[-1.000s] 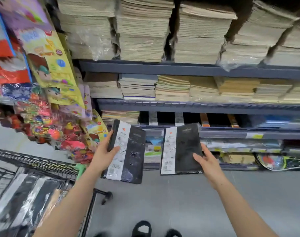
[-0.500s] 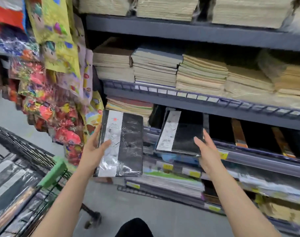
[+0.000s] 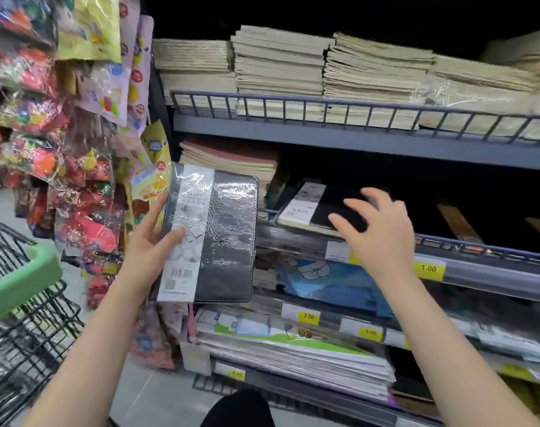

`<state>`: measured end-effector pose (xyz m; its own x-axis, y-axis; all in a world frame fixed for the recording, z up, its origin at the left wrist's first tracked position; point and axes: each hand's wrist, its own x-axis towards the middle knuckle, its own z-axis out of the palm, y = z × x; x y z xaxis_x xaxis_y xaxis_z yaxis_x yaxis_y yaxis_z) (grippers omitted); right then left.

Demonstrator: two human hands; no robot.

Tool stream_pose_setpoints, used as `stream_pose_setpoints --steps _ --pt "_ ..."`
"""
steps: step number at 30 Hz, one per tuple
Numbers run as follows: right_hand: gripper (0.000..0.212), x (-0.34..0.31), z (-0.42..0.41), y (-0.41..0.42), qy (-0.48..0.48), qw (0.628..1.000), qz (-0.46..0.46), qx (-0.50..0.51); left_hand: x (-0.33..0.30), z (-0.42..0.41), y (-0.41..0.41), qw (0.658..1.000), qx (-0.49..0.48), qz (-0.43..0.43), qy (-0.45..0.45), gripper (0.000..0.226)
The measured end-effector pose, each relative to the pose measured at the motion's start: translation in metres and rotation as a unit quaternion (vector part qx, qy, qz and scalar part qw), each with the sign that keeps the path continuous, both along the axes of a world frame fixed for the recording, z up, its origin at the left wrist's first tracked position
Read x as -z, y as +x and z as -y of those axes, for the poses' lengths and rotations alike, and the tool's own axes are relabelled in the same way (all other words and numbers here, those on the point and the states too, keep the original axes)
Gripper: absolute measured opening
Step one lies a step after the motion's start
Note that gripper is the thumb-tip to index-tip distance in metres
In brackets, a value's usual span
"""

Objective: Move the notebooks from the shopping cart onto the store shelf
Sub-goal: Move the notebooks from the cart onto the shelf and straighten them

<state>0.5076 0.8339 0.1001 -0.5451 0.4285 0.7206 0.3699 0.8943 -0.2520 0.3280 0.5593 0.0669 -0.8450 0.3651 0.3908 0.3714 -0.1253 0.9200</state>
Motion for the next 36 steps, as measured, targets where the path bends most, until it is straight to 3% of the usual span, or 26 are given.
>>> stream_pose_setpoints --steps 2,6,11,17,25,29,32,34,36 --pt "0.033 0.006 0.0 -0.002 0.104 0.993 0.046 -0.024 0.001 0.001 -0.001 1.0 0.0 0.006 0.003 0.062" --pt "0.029 0.01 -0.001 -0.014 0.136 0.985 0.103 -0.031 0.0 0.001 -0.002 1.0 -0.002 0.005 0.007 0.061" --pt "0.027 0.0 -0.014 -0.042 0.003 0.987 0.144 -0.07 0.003 0.003 -0.008 1.0 -0.011 0.019 -0.001 0.062" --pt "0.031 0.003 -0.015 -0.046 -0.057 0.985 0.142 -0.08 0.009 0.001 -0.01 0.999 0.009 0.037 0.009 0.063" --pt "0.03 0.002 -0.008 -0.037 -0.082 0.986 0.12 -0.08 0.007 -0.004 0.001 0.998 0.028 0.056 0.015 0.064" --pt "0.027 0.007 0.003 -0.02 -0.026 0.989 0.066 -0.128 0.005 -0.019 0.013 0.994 0.073 0.082 0.028 0.061" --pt "0.041 0.023 0.028 0.015 -0.143 0.97 0.07 -0.182 0.001 -0.045 0.029 0.987 0.117 0.104 0.046 0.059" --pt "0.057 0.036 0.05 0.035 -0.321 0.909 0.087 -0.253 -0.001 -0.066 0.04 0.984 0.136 0.103 0.054 0.059" --pt "0.071 0.049 0.064 0.047 -0.428 0.86 0.025 -0.277 -0.003 -0.086 0.054 0.982 0.152 0.1 0.048 0.058"
